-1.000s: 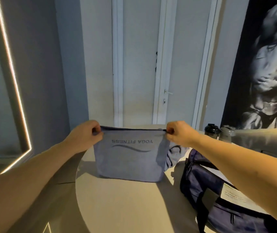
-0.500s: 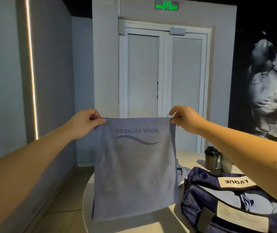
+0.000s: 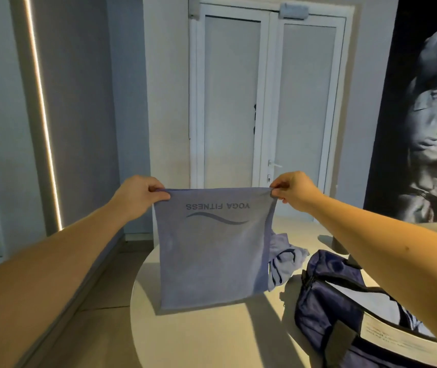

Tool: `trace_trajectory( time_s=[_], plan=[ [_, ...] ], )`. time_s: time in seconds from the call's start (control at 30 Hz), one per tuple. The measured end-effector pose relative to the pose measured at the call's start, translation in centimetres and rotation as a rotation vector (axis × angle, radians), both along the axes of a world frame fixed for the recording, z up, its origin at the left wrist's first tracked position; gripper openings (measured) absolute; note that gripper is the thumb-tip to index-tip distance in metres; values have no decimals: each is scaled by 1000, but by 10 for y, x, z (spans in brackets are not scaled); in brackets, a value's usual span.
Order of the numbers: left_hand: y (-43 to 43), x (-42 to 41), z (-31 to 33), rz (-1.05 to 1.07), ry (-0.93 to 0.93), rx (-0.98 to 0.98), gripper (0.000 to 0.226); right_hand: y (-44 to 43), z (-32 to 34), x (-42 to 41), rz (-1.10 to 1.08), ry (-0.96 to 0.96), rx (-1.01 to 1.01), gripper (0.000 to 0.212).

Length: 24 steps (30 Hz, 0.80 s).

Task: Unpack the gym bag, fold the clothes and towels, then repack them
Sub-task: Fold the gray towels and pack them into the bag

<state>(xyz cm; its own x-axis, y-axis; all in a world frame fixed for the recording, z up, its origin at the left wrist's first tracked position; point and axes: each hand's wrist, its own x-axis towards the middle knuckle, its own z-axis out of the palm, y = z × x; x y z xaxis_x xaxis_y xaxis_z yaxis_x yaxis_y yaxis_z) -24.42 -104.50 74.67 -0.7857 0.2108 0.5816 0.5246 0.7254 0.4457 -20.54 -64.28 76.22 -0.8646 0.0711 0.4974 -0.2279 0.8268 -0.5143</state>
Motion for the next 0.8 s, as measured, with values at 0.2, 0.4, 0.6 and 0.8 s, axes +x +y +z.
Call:
trace_trajectory(
  time_s=[0.2, 0.4, 0.6, 0.8],
  plan=[
    [-2, 13, -26, -45, 62, 145, 18, 1, -19, 15, 69, -67, -51, 6],
    [-15, 64, -120, -193, -343, -53, 6, 9, -90, 58, 248, -455, 178, 3],
    [-24, 121, -209, -227, -504, -179, 7, 2, -170, 92, 401, -711, 203, 11],
    [-27, 129, -235, -188, -529, -136, 6, -12, -198, 103, 402, -768, 64, 7]
  ],
)
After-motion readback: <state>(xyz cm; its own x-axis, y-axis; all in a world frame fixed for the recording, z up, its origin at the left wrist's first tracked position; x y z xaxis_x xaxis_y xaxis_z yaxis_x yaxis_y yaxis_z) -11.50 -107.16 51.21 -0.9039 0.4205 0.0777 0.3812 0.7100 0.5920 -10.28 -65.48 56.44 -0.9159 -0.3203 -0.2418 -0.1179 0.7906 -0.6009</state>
